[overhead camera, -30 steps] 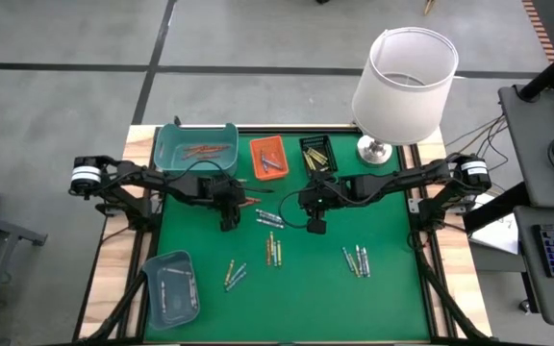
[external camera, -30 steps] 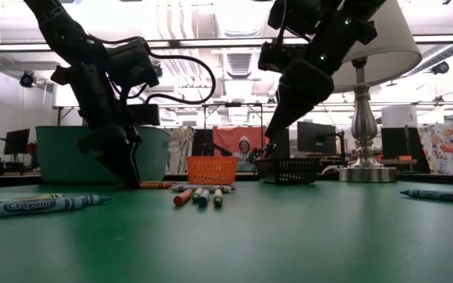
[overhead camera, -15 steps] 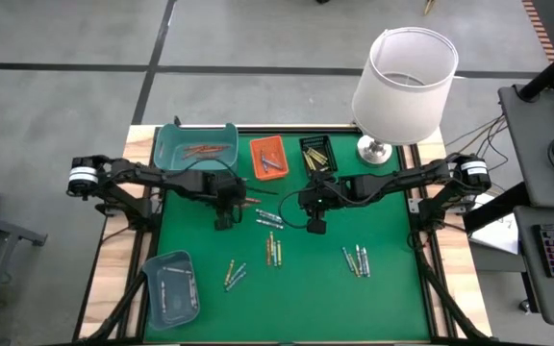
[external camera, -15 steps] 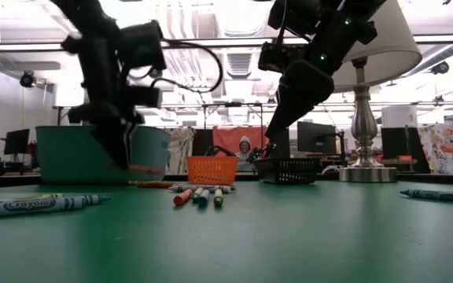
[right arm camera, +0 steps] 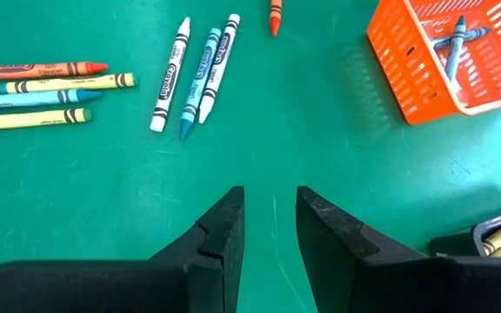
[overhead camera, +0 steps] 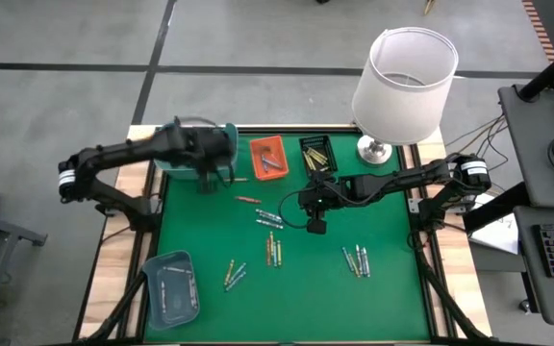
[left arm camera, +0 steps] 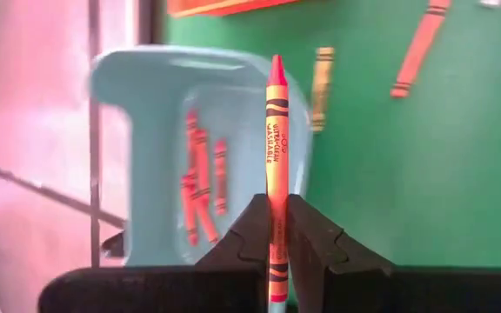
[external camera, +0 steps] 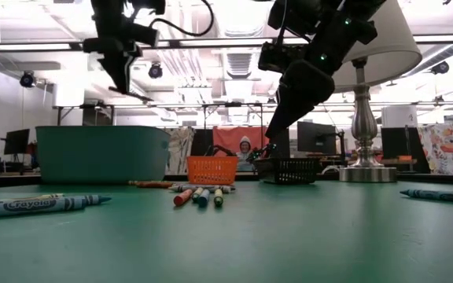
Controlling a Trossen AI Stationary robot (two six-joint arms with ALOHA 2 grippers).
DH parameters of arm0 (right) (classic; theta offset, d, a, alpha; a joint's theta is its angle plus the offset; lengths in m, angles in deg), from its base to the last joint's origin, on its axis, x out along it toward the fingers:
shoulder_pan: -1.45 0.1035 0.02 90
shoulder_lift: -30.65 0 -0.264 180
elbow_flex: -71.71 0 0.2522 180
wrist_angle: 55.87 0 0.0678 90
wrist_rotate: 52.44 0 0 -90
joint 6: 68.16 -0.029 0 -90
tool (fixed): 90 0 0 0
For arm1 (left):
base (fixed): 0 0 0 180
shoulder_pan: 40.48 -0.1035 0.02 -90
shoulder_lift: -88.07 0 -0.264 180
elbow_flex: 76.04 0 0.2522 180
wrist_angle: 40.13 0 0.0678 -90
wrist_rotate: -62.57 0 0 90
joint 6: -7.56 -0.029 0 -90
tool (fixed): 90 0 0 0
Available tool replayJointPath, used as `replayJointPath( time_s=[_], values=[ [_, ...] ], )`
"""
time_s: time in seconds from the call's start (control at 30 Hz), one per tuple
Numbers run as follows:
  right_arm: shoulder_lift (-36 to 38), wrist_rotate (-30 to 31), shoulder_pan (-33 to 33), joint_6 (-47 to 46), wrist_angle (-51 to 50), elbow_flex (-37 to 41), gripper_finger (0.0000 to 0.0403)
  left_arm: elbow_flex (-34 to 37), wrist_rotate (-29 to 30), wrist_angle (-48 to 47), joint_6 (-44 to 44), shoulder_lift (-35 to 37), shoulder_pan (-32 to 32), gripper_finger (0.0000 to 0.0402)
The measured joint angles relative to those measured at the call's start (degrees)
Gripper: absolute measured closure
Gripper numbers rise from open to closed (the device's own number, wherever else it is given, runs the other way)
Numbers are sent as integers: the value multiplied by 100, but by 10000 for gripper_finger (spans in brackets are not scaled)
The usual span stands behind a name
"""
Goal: Sort crayons
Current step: Put the orange crayon into the green bin
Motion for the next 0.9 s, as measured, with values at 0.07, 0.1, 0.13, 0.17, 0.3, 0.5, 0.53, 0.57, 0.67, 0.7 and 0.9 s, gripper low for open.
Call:
replayJointPath(
  time_s=[0.07, 0.1, 0.13, 0.17, 0.3, 0.5, 0.53, 0.57, 0.67, 0.7, 0.9],
  values=[
    [0, 2, 0, 26, 3, 0, 310, -151, -2, -42, -167, 38, -434, 401],
    [0, 0, 0, 26, 3, 0, 310, -187, -4, -78, -270, 43, -671, 401],
    [0, 2, -1, 29, 3, 0, 310, -200, -2, -91, -388, 36, -921, 401],
    [0, 2, -1, 29, 6, 0, 310, -199, 0, -85, -491, 14, -1171, 401],
    [0, 2, -1, 38, 20, 0, 310, -30, -52, -42, -787, -208, -2154, 401],
    [0, 2, -1, 115, 34, 0, 310, 388, 204, 12, -534, -667, -2883, 402],
    [0, 2, -1, 123, 40, 0, 310, 444, 372, 30, -473, -720, -2900, 401],
    [0, 2, -1, 128, 40, 0, 310, 492, 528, 38, -418, -772, -2904, 402],
    [0, 2, -1, 151, 40, 0, 310, 576, 727, 48, -274, -926, -2904, 397],
    [0, 2, -1, 151, 41, 0, 310, 577, 739, 59, -231, -964, -2904, 392],
    [0, 2, -1, 151, 97, 0, 310, 555, 765, 72, -119, -1100, -2904, 358]
  ],
)
